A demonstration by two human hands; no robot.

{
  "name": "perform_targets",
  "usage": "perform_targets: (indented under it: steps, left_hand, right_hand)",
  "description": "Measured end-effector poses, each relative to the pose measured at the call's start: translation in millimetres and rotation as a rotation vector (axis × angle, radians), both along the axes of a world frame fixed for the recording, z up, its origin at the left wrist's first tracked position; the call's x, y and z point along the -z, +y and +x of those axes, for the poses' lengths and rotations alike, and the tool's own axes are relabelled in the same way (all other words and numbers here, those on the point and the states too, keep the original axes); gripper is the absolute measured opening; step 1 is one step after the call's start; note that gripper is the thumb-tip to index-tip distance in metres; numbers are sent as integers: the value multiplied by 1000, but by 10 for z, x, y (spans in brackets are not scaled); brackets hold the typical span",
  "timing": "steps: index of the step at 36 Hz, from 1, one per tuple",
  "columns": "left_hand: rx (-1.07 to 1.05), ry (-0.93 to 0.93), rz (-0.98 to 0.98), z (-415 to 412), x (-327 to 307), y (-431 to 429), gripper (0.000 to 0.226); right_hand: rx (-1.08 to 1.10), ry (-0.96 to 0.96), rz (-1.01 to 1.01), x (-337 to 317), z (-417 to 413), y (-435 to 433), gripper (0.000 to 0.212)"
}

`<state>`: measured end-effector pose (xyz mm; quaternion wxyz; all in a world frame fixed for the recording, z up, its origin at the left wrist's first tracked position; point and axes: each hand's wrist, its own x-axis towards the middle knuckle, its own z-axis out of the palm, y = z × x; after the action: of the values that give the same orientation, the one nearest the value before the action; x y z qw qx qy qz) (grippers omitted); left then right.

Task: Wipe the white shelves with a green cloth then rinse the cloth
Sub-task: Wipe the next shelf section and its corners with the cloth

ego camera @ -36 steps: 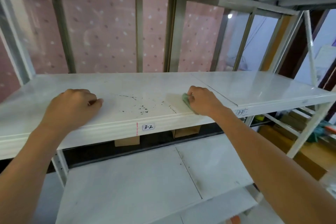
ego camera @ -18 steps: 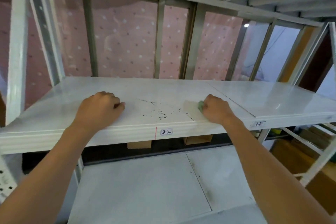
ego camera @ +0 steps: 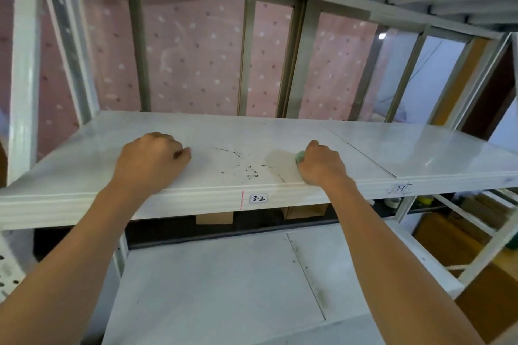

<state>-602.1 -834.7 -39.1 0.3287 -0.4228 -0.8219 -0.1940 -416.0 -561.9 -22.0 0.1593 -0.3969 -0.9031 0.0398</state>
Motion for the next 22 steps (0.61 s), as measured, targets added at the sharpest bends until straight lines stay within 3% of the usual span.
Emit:
perform_targets:
  steps: [10, 17, 22]
  left_hand:
    - [-60, -70, 39, -7, -15, 9, 54]
    - [-89, 1, 129, 100, 10, -379, 52]
    - [-156, -15, 156, -95, 108, -734, 50]
  right_hand:
    - [-250, -29, 21, 23, -528, -564, 35]
    - [-261, -177, -5, -214, -539, 233, 32]
    - [-216, -279, -41, -339, -983, 842, 22]
